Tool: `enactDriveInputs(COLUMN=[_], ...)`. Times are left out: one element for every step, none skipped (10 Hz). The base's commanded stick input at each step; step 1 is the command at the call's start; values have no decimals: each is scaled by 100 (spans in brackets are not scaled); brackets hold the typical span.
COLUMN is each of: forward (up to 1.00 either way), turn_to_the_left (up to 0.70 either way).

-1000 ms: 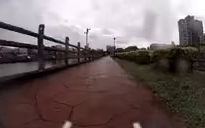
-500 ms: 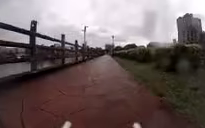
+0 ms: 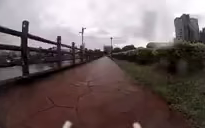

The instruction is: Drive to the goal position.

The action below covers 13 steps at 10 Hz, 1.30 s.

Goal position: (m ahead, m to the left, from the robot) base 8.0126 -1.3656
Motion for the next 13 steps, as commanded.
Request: enactDriveInputs(forward=[50, 50, 50, 50, 50, 50, 50, 50, 50, 50, 50, 50, 50], turn_to_the_left=[6, 6, 17, 39, 50, 50, 50, 34, 0, 0, 0, 0, 0])
